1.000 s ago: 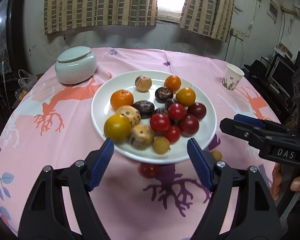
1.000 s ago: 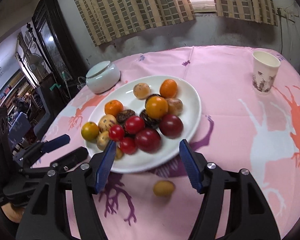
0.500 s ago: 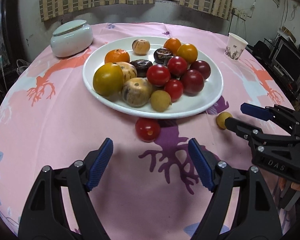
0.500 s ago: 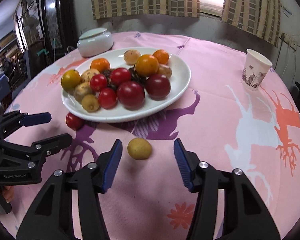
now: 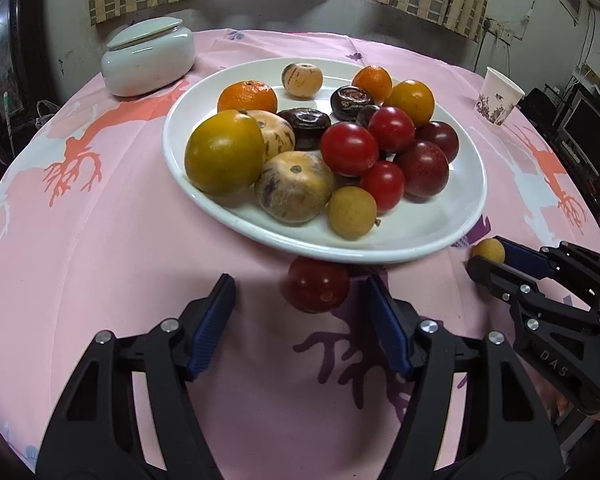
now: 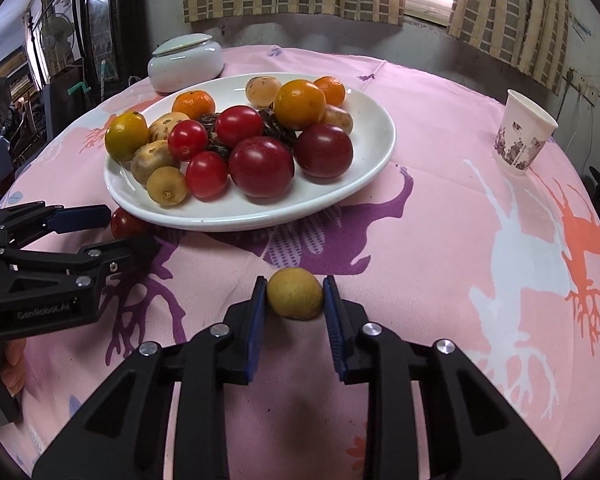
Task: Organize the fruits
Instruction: 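Close the left tool on a red cherry tomato while the right tool grasps an olive-yellow fruit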
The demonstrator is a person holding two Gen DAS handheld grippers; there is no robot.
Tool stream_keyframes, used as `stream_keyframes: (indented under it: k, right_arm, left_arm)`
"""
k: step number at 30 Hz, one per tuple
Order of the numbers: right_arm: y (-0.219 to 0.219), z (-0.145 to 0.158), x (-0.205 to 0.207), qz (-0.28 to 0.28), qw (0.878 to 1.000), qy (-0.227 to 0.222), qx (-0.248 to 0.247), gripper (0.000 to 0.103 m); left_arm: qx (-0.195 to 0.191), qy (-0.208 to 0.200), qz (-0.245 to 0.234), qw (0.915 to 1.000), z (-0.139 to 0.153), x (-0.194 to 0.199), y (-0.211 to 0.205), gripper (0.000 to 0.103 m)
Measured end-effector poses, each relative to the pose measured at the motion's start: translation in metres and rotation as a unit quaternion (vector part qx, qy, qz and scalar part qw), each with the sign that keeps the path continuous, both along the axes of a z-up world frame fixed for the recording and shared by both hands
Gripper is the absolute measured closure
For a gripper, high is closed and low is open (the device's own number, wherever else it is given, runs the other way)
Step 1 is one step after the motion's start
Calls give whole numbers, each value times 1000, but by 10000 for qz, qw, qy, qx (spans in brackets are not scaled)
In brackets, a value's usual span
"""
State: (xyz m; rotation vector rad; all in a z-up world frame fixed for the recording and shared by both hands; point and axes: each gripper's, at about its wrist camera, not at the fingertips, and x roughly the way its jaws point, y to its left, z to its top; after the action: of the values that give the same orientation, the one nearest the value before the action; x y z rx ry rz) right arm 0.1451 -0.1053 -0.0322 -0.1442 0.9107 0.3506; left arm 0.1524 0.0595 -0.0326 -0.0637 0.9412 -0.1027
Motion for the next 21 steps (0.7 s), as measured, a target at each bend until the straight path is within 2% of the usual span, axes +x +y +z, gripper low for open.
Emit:
stream_keyframes:
  k: [2, 6, 17, 21]
  right_arm:
    - [-5, 4, 1, -44, 9999, 22, 103, 75]
    - [-17, 13, 2, -154, 9996, 1, 232, 75]
    - [-18, 14, -4, -140, 9997, 35, 209, 75]
    - [-19, 17, -6, -115, 9996, 17, 253, 75]
  left_arm:
    - [-27, 2, -27, 10000, 1, 1, 2, 50]
    - [-420, 115, -276, 9987, 3, 0, 6, 73]
    - [-301, -49, -216, 9993, -1, 2, -1, 74]
    - [-459, -5, -194, 9988, 0, 1, 5, 76]
